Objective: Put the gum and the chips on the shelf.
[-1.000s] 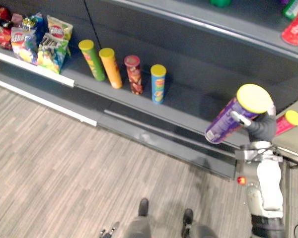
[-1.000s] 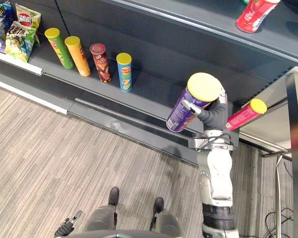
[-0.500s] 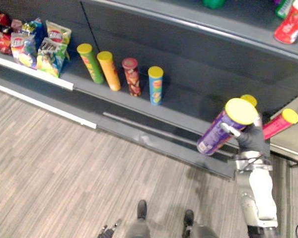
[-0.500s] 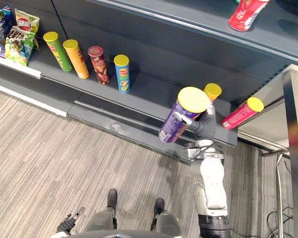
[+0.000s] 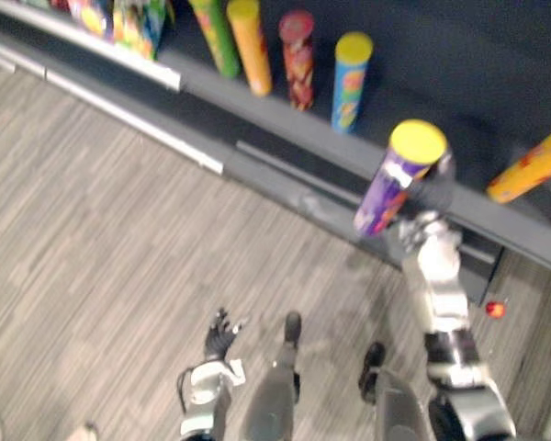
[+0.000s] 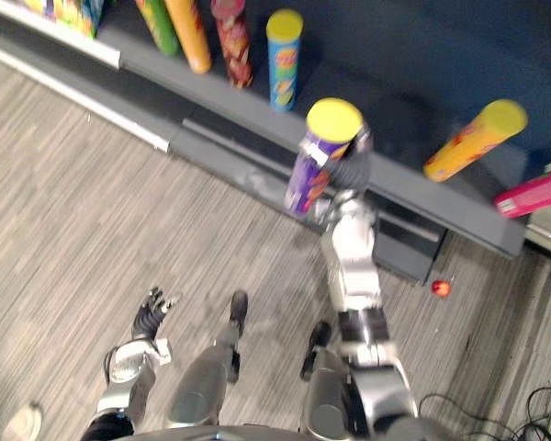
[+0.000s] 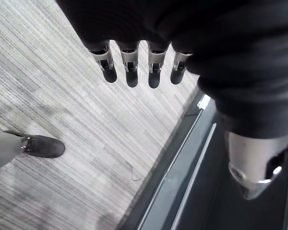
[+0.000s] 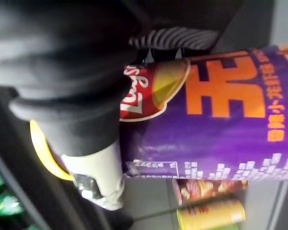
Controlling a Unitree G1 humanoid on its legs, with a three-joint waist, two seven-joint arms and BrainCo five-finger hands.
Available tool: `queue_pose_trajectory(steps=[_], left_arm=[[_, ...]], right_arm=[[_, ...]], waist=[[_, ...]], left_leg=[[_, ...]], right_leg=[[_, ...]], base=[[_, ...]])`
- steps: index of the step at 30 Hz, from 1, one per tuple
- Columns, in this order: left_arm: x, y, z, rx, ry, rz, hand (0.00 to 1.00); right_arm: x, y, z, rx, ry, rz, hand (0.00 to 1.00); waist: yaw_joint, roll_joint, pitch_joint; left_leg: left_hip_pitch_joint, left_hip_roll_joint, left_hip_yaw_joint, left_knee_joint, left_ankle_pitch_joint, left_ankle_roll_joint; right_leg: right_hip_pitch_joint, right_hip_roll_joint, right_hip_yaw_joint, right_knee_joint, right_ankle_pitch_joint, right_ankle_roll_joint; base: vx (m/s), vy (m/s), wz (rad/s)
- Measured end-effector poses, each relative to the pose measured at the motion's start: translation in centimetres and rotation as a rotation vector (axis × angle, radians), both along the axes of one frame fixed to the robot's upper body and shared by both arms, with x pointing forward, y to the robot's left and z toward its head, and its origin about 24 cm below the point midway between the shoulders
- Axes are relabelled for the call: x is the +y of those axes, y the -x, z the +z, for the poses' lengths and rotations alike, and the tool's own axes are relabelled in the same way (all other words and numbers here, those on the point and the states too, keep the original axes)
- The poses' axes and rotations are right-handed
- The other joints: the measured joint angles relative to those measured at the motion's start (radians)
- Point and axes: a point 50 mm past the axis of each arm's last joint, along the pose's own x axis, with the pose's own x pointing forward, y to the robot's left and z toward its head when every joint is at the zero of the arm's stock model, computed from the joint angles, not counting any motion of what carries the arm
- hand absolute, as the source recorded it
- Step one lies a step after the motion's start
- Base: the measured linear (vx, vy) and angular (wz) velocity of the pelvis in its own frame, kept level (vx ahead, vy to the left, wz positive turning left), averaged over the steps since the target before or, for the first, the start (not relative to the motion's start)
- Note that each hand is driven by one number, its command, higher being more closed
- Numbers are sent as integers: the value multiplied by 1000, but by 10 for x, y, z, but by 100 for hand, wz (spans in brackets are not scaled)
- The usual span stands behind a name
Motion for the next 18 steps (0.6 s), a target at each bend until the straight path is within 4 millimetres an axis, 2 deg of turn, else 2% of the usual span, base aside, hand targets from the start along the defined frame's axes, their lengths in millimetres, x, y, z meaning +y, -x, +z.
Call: queue_pose_trajectory(steps=[2,7,12,18], left_arm=[[-1,-4,6,-37,17,5,0],[-2,-8,11,-66,33,10,0],[-3,-17,19,-107,20,19,0],[-3,-19,20,-114,48,34,0]], right_arm=[[-17,-7,23,-35,-15,-96,100],[-41,-11,59,-104,-7,-265,100],[-63,-12,96,-171,-31,-407,100],[-77,-8,103,-184,-80,-476,100]], waist=[[10,10,31],[25,38,45],[37,66,58],[48,71,61]], left_leg=[[-24,-12,-10,0,8,1],[-65,-29,-30,-2,34,15],[-105,-37,-47,-5,41,8],[-121,-40,-50,-25,58,4]], right_leg=[[-35,-20,-7,46,-19,1],[-89,-47,-24,104,-46,-2],[-141,-62,-29,149,-65,-6],[-185,-74,-28,194,-82,-12]], base=[[-42,-25,22],[29,-43,17],[9,-59,11],[5,-80,3]])
